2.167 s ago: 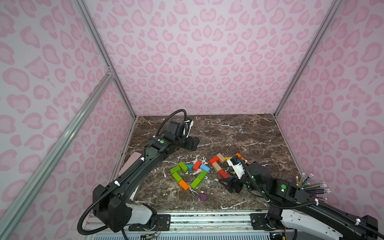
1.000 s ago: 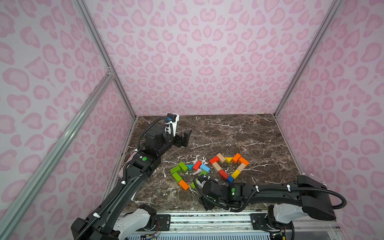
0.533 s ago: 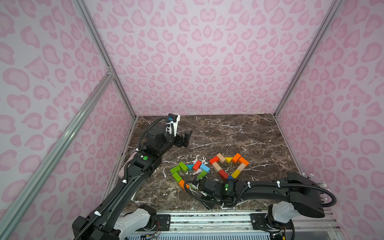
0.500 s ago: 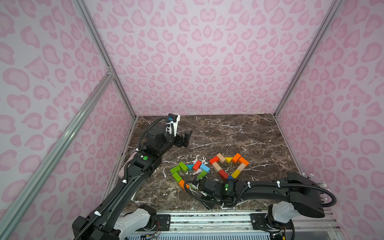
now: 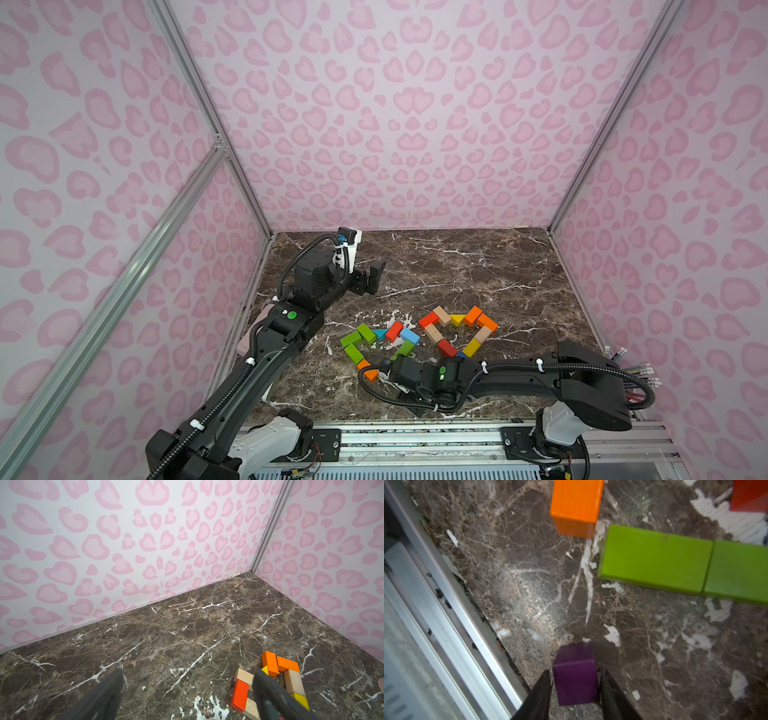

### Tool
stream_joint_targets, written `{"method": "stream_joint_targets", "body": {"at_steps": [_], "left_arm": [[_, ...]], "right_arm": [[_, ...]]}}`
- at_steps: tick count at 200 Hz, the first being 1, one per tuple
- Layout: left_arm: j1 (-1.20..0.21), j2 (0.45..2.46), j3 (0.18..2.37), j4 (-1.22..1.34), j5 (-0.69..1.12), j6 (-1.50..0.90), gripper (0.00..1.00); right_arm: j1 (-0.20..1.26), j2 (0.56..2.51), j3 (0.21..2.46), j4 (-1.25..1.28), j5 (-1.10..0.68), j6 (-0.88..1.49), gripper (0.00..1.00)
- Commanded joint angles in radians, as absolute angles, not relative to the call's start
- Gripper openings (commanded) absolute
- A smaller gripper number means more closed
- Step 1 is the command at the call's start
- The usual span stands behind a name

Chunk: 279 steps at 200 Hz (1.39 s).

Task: Assemble a heart with building blocks
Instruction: Assemble the building block at the center of the board.

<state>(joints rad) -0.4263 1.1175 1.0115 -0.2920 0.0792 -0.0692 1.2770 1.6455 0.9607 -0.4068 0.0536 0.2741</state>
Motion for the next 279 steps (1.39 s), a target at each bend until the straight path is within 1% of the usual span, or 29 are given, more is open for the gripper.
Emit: {"method": "stream_joint_targets", "body": {"at_steps": [1,40,80,91,106,133,161,188,212,279], "left_arm": [[-0.425,1.112,1.012,-0.261,0.083,-0.063,0.99],[-0.425,1.112,1.013,-0.263,0.089,-0.065,0.99],[-0.425,1.108,1.012,-0.263,0.089,-0.066,0.99],[-0.425,1.108,1.012,-0.262,0.089,-0.065,0.99],[-0.425,1.108,1.012,-0.264,0.091,-0.065,0.99],[-0.425,1.109,1.013,-0.262,0.097,-0.065,0.99],[-0.424,1.109,1.012,-0.262,0.095,-0.065,0.99],[-0.423,1.112,1.011,-0.262,0.094,-0.066,0.99],[-0.423,1.117,1.012,-0.262,0.098,-0.069,0.99],[-0.423,1.117,1.012,-0.262,0.103,-0.069,0.99]], "right_arm": [[1.291,1.653,0.996,-0.397,0.084,0.336,0.38],[1.328,1.694,1.068,-0.389,0.127,0.444,0.33],[1.346,1.752,1.127,-0.4,0.178,0.541,0.32],[1.35,1.751,1.125,-0.403,0.187,0.538,0.34],[1.35,1.731,1.107,-0.402,0.175,0.513,0.42],[1.347,1.687,1.066,-0.423,0.141,0.438,0.5],[1.335,1.665,1.024,-0.43,0.107,0.39,0.55],[1.322,1.662,1.002,-0.421,0.091,0.366,0.56],[1.315,1.67,0.998,-0.41,0.079,0.355,0.54],[1.323,1.712,1.033,-0.406,0.097,0.354,0.37]]}}
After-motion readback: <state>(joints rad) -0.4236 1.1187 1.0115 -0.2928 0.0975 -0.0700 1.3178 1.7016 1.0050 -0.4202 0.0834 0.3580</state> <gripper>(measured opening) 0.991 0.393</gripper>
